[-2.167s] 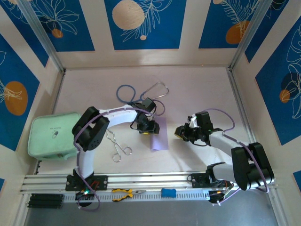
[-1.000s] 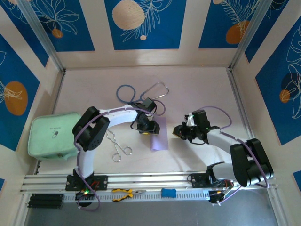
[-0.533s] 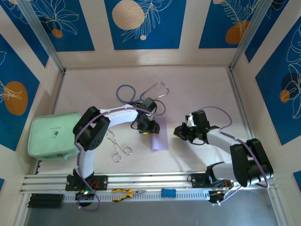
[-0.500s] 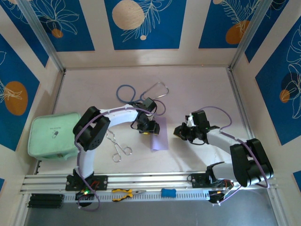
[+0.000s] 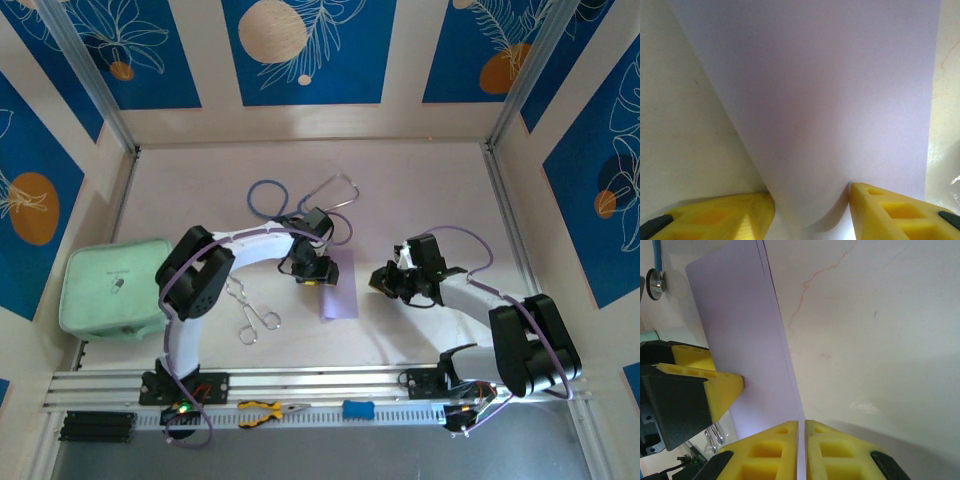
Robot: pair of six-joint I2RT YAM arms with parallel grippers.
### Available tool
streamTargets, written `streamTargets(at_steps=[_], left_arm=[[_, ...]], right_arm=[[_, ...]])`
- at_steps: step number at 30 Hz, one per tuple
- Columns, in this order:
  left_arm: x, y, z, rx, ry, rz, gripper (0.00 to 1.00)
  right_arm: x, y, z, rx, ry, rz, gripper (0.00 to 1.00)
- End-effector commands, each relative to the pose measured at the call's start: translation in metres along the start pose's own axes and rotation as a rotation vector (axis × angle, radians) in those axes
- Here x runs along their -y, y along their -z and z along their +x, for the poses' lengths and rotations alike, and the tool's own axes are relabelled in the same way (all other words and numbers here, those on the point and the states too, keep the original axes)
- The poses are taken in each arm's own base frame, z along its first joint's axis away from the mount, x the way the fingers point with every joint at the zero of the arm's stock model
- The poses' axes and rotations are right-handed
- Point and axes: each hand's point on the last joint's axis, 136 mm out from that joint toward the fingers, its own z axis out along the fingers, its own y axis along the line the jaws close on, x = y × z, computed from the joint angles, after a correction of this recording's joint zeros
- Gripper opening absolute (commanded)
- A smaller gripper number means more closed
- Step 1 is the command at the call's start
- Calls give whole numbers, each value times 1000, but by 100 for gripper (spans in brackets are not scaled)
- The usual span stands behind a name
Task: Fold a paper plane with a square sheet of paper (pick it up from the middle)
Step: Hold the square sheet of paper at the center of the table.
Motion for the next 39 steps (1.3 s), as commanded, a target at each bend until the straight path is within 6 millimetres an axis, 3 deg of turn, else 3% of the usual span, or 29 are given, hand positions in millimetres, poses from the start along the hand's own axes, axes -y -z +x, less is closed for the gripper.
streamTargets(at_steps=[1,39], left_arm=[[-40,-44,19,-72,-9,-138,52],[-40,-46,14,-54,21,-142,56]], right_arm=[[-4,2,-2,-4,14,2,13],[-4,0,-1,-16,11,-3,13]])
